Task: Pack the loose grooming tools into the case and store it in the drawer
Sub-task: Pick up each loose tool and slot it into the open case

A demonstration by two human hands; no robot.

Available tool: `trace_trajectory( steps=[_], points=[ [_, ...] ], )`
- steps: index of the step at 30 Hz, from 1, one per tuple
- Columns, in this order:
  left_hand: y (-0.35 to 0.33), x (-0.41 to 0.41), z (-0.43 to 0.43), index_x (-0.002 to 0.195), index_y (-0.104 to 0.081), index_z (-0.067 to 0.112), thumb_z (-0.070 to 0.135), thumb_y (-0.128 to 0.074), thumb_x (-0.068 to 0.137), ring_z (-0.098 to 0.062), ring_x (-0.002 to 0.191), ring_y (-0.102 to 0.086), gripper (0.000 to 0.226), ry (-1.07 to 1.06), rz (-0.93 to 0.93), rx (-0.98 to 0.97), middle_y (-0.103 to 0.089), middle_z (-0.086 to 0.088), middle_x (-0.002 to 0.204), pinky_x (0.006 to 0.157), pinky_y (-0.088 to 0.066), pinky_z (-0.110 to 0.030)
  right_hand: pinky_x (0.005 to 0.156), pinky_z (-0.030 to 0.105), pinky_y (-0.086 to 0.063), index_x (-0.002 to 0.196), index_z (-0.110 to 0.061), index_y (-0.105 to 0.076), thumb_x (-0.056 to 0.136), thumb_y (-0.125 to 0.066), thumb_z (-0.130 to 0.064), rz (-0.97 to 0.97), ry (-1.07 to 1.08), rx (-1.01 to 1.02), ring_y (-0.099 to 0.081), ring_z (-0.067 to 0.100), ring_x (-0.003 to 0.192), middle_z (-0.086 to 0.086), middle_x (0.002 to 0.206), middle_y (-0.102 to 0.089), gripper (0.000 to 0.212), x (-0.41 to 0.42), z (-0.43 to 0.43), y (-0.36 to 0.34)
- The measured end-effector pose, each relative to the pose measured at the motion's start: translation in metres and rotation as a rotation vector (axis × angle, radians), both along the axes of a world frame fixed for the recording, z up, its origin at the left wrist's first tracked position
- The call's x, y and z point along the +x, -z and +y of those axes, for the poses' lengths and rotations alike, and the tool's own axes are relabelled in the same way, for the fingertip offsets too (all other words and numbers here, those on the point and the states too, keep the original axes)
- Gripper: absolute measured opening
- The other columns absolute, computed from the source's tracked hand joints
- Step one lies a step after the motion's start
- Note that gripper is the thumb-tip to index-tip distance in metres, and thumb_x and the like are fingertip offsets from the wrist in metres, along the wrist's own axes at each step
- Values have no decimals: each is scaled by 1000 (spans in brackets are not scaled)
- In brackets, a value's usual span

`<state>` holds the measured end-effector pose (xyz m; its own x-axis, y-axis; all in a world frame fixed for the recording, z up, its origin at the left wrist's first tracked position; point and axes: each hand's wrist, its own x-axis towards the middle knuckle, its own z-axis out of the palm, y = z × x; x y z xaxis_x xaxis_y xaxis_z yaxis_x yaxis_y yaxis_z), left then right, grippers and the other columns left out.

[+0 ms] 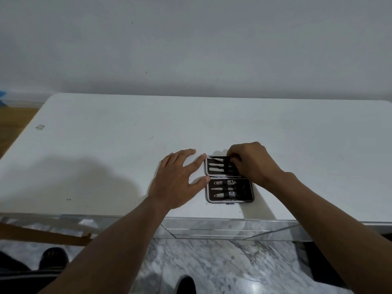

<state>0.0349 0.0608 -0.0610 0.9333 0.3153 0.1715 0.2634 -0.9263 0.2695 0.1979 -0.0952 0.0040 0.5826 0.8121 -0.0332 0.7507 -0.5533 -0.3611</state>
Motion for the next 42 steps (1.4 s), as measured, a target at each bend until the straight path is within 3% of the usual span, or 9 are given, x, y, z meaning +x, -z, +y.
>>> trace_trajectory(
  steps=[7,12,16,23,28,31,35,39,42],
  points=[
    [-2,1,0,141,-47,37,69,-34,90,-16,134,-39,61,5,-7,9,-45,5,146,111,-31,-41,74,25,-42,99,-9,-70,87,-53,-5,67,89,81,-65,28,91,8,98,-74,21,-4,-2,-6],
    [-4,0,0,140,-48,37,70,-35,90,-16,133,-39,61,11,1,4,-47,4,145,110,-33,-42,78,37,-51,98,-9,-70,88,-54,-9,-1,220,121,-64,28,89,11,96,-72,19,-8,-16,-11],
    [-7,-1,-2,140,-49,36,71,-34,90,-17,134,-38,62,19,24,-15,-46,4,146,111,-31,-42,86,35,-49,112,-7,-65,89,-56,-20,138,412,-12,-63,30,102,12,109,-70,28,-18,-37,-9],
    [-13,-2,-1,138,-52,35,74,-34,86,-20,134,-39,67,35,32,-64,-46,1,146,111,-31,-44,65,26,-41,75,-16,-63,81,-54,-8,331,434,-87,-61,29,80,9,82,-65,14,-35,-45,-6],
    [-23,7,-3,141,-48,38,77,-30,81,-18,139,-30,74,-28,168,-176,-38,6,149,114,-22,-39,71,28,-47,99,-9,-68,80,-56,-6,362,452,-48,-65,32,93,14,97,-69,23,-23,-39,-3],
    [-43,23,-10,143,-46,35,56,-52,92,-21,126,-42,55,-107,292,-237,-47,0,132,105,-34,-34,69,30,-49,97,-7,-67,78,-52,-6,390,473,-20,-64,34,89,17,94,-68,24,-19,-34,-5],
    [-54,41,-13,142,-49,22,27,-60,96,-25,105,-61,48,-188,353,-543,-66,-9,108,84,-43,-28,65,30,-50,82,-6,-69,77,-47,-3,407,472,-17,-64,33,79,14,76,-66,23,-18,-24,-9],
    [-51,44,-11,85,-69,6,11,-67,86,-25,90,-64,5,-311,243,-655,-71,-7,95,74,-44,-29,61,28,-43,83,-9,-71,80,-45,-3,425,496,47,-58,29,72,11,68,-62,27,-19,-22,-6],
    [-50,41,-17,82,-74,14,0,-63,82,-20,85,-66,18,-342,98,-805,-73,-2,85,77,-49,-29,69,37,-53,84,-5,-69,77,-53,0,452,546,128,-58,28,70,18,76,-69,19,-22,-26,-4]
  ],
)
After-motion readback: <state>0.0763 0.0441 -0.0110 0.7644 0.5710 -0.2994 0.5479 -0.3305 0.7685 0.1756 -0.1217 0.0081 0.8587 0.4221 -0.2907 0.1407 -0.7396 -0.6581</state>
